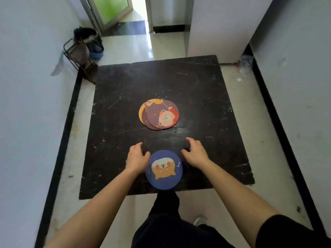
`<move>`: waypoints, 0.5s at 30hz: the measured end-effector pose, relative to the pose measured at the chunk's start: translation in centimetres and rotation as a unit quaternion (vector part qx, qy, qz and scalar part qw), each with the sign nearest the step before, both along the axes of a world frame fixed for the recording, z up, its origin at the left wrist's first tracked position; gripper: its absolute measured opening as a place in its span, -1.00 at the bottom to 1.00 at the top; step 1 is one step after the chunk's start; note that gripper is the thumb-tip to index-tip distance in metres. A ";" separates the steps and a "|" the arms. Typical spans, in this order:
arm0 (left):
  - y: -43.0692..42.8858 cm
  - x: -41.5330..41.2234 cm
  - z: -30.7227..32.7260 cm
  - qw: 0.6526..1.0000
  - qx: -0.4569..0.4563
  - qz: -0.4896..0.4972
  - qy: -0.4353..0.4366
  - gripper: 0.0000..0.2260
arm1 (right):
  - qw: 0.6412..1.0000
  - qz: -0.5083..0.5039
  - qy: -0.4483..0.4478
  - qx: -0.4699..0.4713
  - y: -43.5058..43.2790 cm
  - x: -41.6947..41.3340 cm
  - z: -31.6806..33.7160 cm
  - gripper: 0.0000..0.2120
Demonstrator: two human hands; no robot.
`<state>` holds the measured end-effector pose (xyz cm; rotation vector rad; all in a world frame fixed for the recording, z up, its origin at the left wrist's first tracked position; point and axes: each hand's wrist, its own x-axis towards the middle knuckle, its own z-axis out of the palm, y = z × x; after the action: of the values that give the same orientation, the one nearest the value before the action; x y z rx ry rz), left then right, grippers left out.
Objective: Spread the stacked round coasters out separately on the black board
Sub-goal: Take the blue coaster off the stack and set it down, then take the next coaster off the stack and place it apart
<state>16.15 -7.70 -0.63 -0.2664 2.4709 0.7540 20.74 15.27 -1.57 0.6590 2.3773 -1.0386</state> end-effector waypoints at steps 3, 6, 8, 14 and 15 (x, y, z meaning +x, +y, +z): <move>0.7 -3.5 0.0 1.000 0.011 -0.003 0.023 -0.43 | 1.000 -0.019 0.016 0.005 0.7 -3.1 0.2 -0.40; 1.7 -7.1 -0.9 0.999 0.050 0.001 0.020 -0.45 | 0.999 -0.034 0.021 0.003 1.0 -6.4 -0.4 -0.40; 2.6 -9.4 -1.9 0.996 0.090 0.026 0.012 -0.49 | 0.999 -0.043 0.017 0.001 0.9 -8.8 -1.1 -0.39; 4.9 -13.6 -4.2 0.985 0.149 0.081 0.003 -0.51 | 0.997 -0.072 0.015 -0.017 0.2 -15.3 -3.2 -0.31; 5.0 -13.9 -4.4 0.986 0.142 0.085 0.010 -0.50 | 0.996 -0.082 0.011 -0.015 0.0 -15.9 -3.4 -0.30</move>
<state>2.30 -2.65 -5.02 -0.3654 2.3412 1.1728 4.81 15.26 -5.01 0.8473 2.3530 -1.1513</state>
